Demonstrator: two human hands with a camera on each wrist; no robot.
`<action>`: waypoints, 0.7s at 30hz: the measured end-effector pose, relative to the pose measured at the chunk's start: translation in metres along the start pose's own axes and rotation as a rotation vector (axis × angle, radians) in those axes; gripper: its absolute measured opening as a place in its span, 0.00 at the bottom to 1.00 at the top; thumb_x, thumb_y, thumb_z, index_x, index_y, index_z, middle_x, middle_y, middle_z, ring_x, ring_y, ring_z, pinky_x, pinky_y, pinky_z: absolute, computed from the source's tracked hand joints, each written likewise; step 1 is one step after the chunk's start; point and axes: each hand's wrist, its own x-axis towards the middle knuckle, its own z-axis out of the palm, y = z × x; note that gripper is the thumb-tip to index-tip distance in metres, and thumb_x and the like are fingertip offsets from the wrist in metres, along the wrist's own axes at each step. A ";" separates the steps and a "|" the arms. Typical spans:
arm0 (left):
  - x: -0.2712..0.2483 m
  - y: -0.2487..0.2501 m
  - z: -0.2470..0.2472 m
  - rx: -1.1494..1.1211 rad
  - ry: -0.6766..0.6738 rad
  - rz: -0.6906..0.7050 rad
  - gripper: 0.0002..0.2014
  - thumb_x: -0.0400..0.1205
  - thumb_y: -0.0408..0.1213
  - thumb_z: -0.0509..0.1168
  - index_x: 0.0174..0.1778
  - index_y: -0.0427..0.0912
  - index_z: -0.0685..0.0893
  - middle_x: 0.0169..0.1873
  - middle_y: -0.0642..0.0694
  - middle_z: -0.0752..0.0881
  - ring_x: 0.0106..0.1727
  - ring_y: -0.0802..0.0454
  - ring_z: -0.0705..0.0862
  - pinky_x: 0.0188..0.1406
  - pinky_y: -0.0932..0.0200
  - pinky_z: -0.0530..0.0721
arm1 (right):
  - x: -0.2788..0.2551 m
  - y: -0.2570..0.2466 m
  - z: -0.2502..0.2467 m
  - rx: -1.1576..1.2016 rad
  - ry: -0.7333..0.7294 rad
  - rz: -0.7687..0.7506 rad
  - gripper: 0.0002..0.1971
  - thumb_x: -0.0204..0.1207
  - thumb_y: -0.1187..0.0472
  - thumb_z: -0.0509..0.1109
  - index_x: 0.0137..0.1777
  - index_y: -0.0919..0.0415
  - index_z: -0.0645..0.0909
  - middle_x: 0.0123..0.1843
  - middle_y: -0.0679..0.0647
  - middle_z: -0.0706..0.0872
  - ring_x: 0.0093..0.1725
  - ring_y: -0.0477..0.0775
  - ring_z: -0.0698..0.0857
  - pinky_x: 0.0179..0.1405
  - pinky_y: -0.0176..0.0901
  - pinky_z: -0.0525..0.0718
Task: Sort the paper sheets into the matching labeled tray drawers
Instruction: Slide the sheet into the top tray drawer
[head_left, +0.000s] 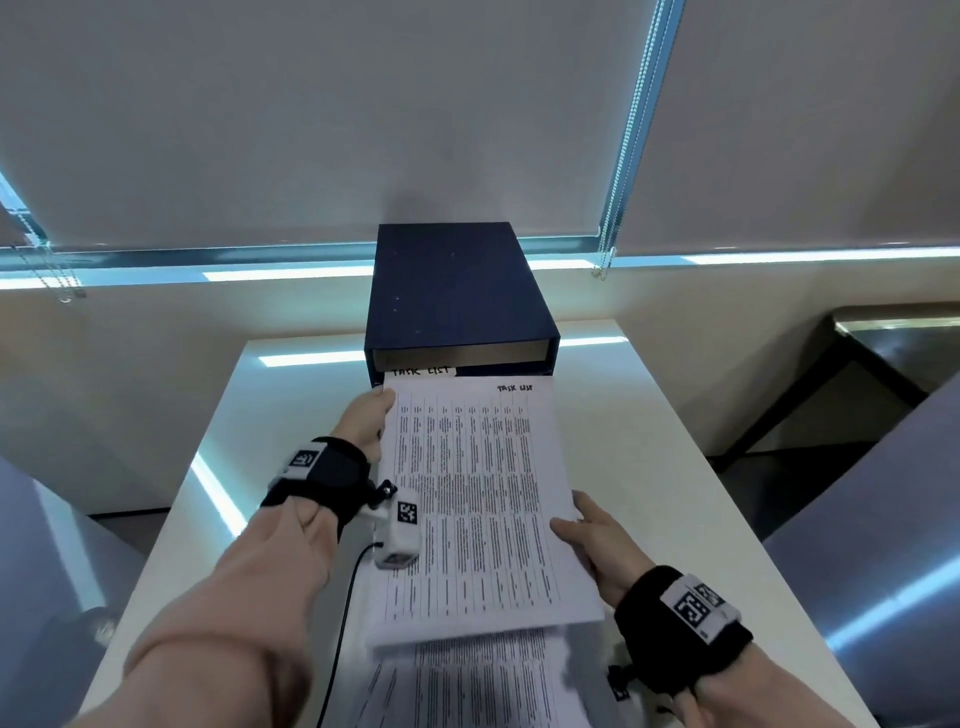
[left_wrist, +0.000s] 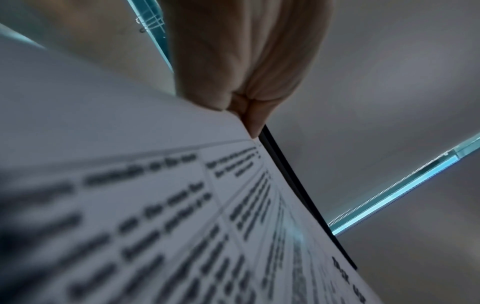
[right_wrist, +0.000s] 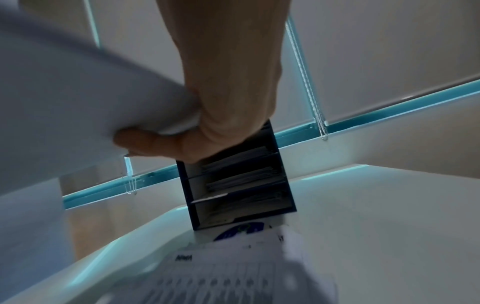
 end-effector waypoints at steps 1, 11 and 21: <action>0.008 0.004 0.000 0.033 0.000 -0.012 0.12 0.88 0.34 0.52 0.59 0.34 0.77 0.60 0.30 0.83 0.59 0.37 0.83 0.66 0.40 0.77 | 0.006 -0.007 0.001 -0.010 0.012 0.006 0.23 0.80 0.71 0.63 0.75 0.63 0.67 0.69 0.65 0.81 0.67 0.67 0.82 0.71 0.68 0.74; -0.007 -0.004 -0.009 -0.061 -0.097 -0.076 0.12 0.87 0.38 0.58 0.59 0.36 0.81 0.46 0.41 0.87 0.44 0.47 0.87 0.45 0.52 0.85 | 0.074 -0.107 0.028 -0.156 0.030 -0.034 0.22 0.83 0.73 0.56 0.76 0.64 0.68 0.64 0.64 0.83 0.59 0.66 0.84 0.62 0.64 0.80; 0.008 -0.039 0.002 -0.225 0.012 0.052 0.11 0.88 0.37 0.55 0.63 0.38 0.75 0.44 0.41 0.89 0.28 0.52 0.87 0.28 0.61 0.88 | 0.095 -0.140 0.043 -0.365 0.020 0.011 0.13 0.77 0.60 0.71 0.60 0.61 0.78 0.45 0.55 0.84 0.27 0.48 0.81 0.21 0.34 0.75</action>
